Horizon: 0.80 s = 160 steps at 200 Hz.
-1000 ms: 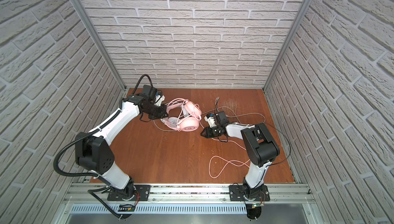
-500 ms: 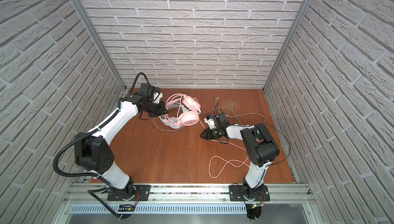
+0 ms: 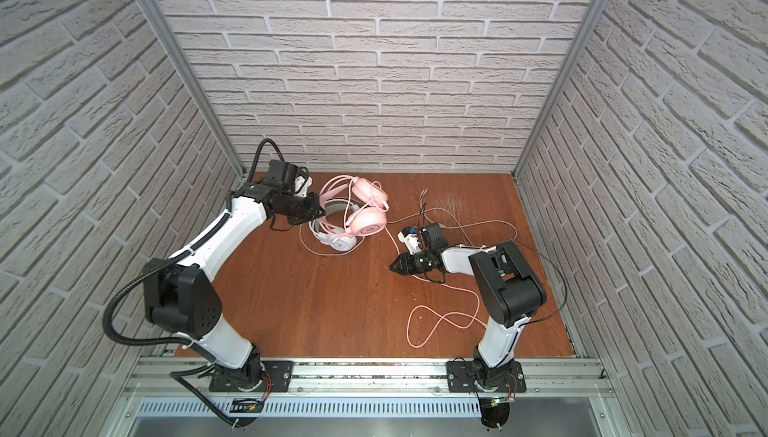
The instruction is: Wrap the headphones
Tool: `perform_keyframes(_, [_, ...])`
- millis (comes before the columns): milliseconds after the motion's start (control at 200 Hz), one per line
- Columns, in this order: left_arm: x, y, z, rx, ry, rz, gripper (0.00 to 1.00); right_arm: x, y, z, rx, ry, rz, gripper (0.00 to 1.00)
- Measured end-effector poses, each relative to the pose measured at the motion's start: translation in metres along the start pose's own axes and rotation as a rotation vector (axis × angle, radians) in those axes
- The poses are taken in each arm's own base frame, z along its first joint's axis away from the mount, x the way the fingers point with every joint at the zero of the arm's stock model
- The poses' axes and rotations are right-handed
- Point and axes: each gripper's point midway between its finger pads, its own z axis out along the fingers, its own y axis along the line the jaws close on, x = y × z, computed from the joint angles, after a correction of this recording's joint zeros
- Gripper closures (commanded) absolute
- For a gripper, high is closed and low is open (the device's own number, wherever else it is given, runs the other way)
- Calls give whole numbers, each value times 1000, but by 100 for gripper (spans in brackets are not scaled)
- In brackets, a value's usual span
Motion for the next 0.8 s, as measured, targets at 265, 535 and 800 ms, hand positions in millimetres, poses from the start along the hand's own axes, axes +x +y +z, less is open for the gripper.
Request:
perform_keyframes(265, [-11, 4, -2, -3, -37, -34, 100, 7, 1, -2, -4, 5, 3, 67])
perform_keyframes(535, [-22, 15, -6, -24, -75, -79, 100, 11, 1, -4, 1, 13, 12, 68])
perform_keyframes(800, [-28, 17, -7, -26, -100, -97, 100, 17, 0, -6, 10, 23, 27, 72])
